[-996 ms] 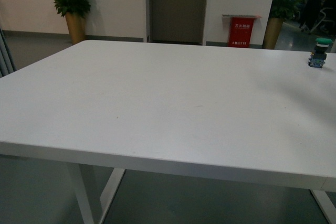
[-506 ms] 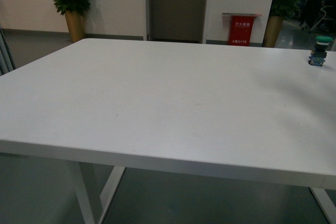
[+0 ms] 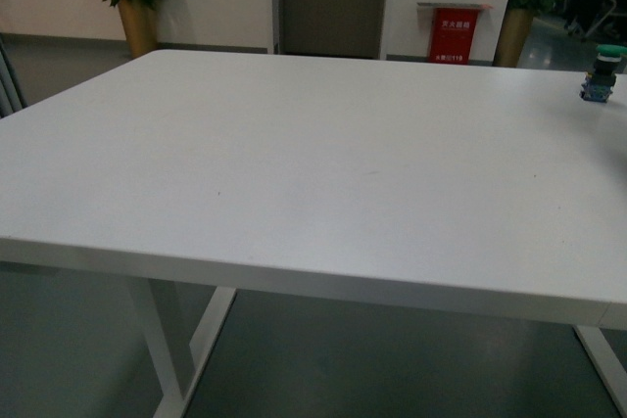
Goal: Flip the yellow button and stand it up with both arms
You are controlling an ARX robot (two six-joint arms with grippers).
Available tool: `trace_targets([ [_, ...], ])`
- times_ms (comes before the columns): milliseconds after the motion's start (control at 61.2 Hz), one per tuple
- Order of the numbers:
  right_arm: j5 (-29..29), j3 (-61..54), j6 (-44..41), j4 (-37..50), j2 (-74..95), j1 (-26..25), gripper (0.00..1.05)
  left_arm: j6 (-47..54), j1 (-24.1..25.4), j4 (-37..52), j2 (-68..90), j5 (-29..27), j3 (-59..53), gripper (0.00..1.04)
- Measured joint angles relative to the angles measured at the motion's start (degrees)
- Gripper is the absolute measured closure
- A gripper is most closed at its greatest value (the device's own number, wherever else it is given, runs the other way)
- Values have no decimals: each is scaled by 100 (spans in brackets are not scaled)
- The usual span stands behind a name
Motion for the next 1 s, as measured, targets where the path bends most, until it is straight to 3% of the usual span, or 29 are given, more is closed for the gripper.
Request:
trace_targets([
  [229, 79, 723, -413, -807, 680, -415, 70, 0, 0, 0, 0, 0, 0, 6],
  [996, 68, 857, -715, -876, 1602, -468, 70, 0, 0, 0, 0, 0, 0, 6],
])
